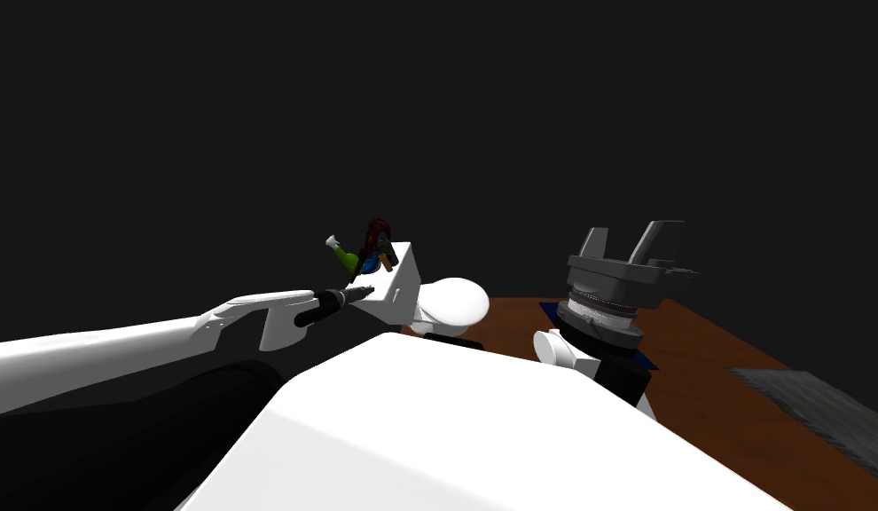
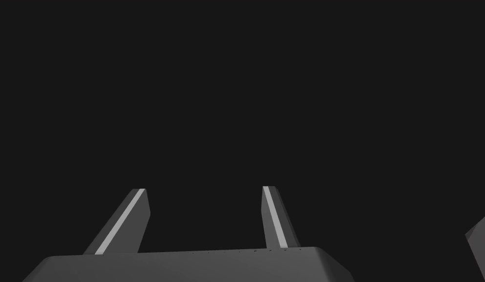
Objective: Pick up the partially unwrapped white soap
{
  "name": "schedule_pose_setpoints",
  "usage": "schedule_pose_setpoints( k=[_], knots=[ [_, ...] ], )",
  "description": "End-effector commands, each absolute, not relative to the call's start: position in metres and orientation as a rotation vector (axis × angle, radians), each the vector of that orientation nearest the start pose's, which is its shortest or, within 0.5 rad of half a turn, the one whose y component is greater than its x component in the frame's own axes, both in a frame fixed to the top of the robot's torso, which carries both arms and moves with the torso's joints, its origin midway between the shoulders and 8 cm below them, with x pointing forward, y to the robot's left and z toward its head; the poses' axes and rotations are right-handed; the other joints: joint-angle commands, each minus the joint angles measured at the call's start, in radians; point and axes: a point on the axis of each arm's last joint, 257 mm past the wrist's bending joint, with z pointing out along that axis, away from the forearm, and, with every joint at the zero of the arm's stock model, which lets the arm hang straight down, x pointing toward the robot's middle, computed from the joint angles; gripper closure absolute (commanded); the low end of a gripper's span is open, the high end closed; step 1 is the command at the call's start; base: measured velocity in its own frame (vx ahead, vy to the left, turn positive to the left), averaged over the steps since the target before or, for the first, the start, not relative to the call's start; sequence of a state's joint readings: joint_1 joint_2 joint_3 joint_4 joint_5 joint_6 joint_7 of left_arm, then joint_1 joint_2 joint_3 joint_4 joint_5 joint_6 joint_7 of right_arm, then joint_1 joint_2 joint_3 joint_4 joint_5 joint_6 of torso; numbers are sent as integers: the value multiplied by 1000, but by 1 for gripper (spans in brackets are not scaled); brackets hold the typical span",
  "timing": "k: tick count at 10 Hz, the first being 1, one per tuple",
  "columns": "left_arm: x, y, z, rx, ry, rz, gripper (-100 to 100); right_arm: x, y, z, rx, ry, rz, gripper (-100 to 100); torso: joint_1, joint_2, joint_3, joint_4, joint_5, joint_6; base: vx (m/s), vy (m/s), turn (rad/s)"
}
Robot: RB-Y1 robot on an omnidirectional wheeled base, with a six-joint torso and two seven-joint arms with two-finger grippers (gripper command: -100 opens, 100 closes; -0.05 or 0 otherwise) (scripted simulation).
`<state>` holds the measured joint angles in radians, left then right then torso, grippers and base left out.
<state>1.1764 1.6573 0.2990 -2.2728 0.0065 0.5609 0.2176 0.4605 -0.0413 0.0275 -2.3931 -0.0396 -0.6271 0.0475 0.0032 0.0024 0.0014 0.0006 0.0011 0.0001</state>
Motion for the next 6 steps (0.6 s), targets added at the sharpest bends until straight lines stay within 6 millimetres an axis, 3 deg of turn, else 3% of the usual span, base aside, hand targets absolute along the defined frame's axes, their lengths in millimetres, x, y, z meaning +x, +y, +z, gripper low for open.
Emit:
schedule_pose_setpoints(
  k=[1,5,6],
  knots=[
    [285,485,-252,-405,2357,138,-100,294,-257,104,421,434,1382,0,0,0,0,0,0,0,-14,19,-54],
    [285,485,-252,-405,2357,138,-100,294,-257,104,421,434,1382,0,-2,-2,-1,0,-1,0,-5,6,-18],
    [285,485,-252,-405,2357,138,100,294,-257,104,421,434,1382,0,-3,-2,-1,0,-1,0,0,0,0]
  ],
)
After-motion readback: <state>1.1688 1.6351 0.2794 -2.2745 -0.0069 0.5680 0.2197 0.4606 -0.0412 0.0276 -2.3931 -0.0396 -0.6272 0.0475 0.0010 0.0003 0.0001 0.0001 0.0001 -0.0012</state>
